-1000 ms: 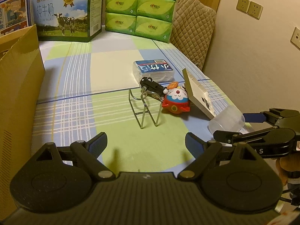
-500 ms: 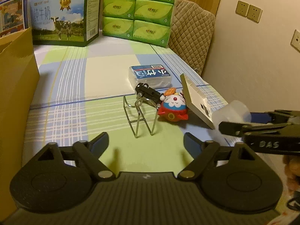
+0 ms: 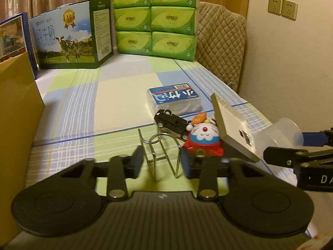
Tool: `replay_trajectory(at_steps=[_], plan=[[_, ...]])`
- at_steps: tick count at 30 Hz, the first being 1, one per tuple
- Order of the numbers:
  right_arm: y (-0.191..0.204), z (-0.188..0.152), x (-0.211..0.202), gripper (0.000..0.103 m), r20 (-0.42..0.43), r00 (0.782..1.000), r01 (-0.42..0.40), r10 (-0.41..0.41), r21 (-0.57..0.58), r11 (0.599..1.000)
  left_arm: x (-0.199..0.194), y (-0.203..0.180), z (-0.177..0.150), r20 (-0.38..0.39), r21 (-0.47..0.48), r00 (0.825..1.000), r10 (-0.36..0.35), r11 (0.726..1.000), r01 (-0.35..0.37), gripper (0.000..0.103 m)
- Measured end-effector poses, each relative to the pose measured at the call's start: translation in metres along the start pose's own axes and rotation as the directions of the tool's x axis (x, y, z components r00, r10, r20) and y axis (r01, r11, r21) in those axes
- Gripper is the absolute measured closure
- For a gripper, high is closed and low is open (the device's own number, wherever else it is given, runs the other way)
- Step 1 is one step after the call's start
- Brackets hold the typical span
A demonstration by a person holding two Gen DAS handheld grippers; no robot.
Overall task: Organize rigid objects
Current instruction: 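Grasp the clear plastic box with the right tool while the left tool moves toward the metal wire stand, then close the left tool on the metal wire stand while the right tool lifts the clear box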
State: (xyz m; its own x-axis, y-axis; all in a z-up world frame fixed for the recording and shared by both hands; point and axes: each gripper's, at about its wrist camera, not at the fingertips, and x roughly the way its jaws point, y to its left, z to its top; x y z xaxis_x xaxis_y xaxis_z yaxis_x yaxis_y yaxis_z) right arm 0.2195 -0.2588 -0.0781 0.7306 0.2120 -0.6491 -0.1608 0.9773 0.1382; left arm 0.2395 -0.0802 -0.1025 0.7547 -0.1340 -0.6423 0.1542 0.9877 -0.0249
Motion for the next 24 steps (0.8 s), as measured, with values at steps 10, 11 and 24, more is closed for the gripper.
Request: replay_trajectory(at_steps=[10,11,24], plan=[[0.006,-0.001,-0.002,0.034,0.004,1.000,-0.007,0.007,-0.014,1.000,-0.054,0.018,-0.038,-0.033,0.030,0.999,-0.018,0.999,0.019,0.080],[0.008,-0.001,-0.003,0.034,0.006,1.000,-0.008,0.008,-0.018,1.000,-0.061,0.020,-0.043,-0.037,0.032,0.999,-0.015,0.999,0.017,0.080],[0.045,-0.010,-0.017,0.034,0.009,0.999,-0.044,0.045,-0.055,0.998,-0.103,0.041,-0.083,-0.105,-0.037,0.994,0.008,0.999,-0.012,0.055]])
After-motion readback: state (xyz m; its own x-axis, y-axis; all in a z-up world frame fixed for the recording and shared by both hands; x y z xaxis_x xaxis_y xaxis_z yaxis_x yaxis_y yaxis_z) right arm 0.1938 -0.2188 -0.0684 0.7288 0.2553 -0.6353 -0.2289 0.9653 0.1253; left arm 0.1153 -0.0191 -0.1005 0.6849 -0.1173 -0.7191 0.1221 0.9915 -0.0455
